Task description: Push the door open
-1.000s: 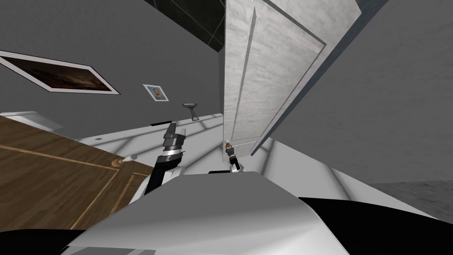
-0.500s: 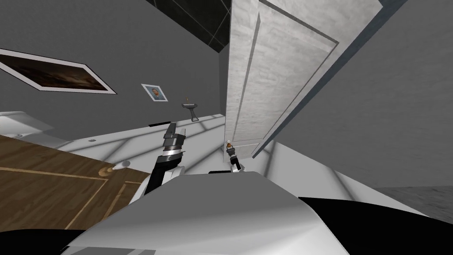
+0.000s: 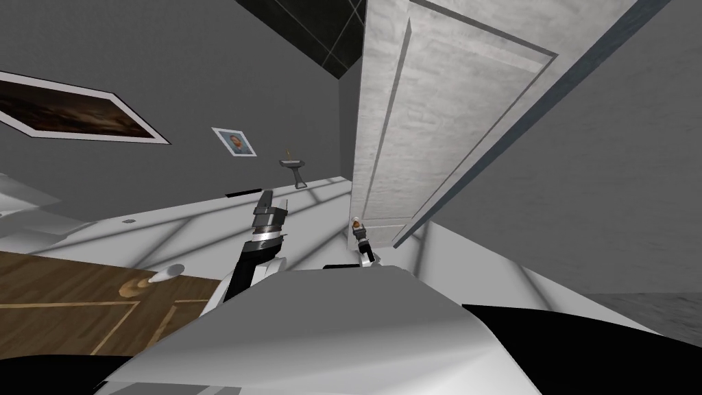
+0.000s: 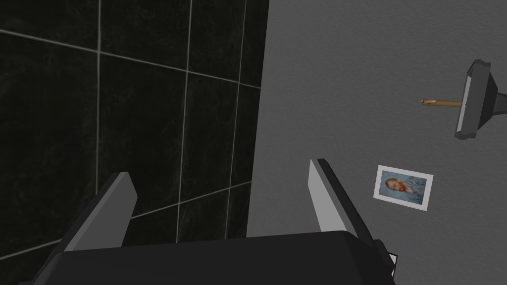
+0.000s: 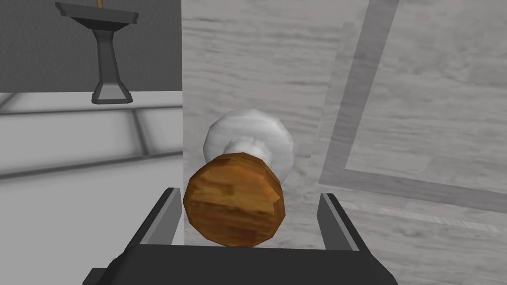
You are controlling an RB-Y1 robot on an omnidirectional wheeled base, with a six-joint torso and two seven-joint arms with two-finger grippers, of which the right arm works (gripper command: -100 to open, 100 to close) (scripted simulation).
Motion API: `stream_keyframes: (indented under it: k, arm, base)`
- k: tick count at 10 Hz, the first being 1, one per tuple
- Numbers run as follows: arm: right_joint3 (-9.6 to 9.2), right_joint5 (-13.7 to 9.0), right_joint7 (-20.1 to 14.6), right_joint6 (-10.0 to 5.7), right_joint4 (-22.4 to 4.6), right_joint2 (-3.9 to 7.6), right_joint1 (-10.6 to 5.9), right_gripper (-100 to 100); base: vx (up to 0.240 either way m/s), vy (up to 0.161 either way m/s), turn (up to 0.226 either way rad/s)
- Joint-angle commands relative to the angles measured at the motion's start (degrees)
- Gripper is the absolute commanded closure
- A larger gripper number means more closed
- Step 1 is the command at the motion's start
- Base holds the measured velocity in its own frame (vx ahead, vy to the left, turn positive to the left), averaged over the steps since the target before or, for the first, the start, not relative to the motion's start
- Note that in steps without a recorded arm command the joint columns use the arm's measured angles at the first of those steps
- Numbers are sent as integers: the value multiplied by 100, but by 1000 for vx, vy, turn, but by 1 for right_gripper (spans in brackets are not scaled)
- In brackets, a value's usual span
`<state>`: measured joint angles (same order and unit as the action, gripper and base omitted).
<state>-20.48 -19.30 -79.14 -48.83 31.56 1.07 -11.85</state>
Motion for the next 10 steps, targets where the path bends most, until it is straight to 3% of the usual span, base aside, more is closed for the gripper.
stream_keyframes:
  k: [1, 10]
  arm:
    - [128, -63, 57, 91, 201, 136, 101, 100]
    - [492, -257, 201, 61, 182, 216, 81, 100]
  base:
    - [109, 72, -59]
    - [100, 67, -34]
